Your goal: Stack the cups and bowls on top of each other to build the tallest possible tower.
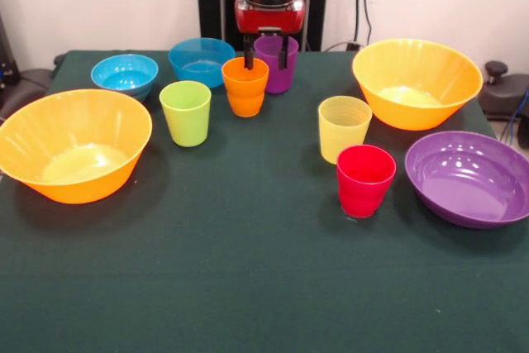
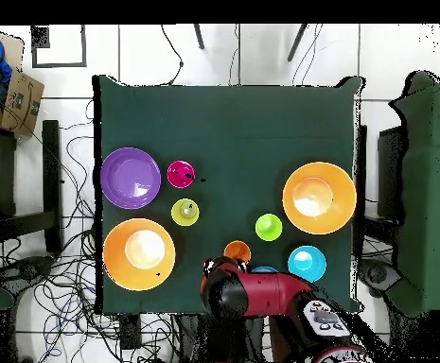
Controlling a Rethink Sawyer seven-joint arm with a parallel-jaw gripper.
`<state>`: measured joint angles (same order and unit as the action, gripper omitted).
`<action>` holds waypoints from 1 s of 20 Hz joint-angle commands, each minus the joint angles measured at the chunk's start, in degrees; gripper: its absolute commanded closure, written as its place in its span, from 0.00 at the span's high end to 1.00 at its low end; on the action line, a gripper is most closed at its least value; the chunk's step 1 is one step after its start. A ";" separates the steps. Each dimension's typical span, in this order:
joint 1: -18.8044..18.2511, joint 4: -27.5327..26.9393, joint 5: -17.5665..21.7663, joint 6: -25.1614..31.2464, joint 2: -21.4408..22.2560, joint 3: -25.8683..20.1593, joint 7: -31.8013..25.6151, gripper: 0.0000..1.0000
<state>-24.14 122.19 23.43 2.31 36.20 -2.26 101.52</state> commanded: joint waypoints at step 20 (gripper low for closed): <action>4.54 -6.77 1.00 -10.29 -11.29 1.87 6.26 1.00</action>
<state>-20.92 121.96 23.39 -4.60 29.48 1.90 101.52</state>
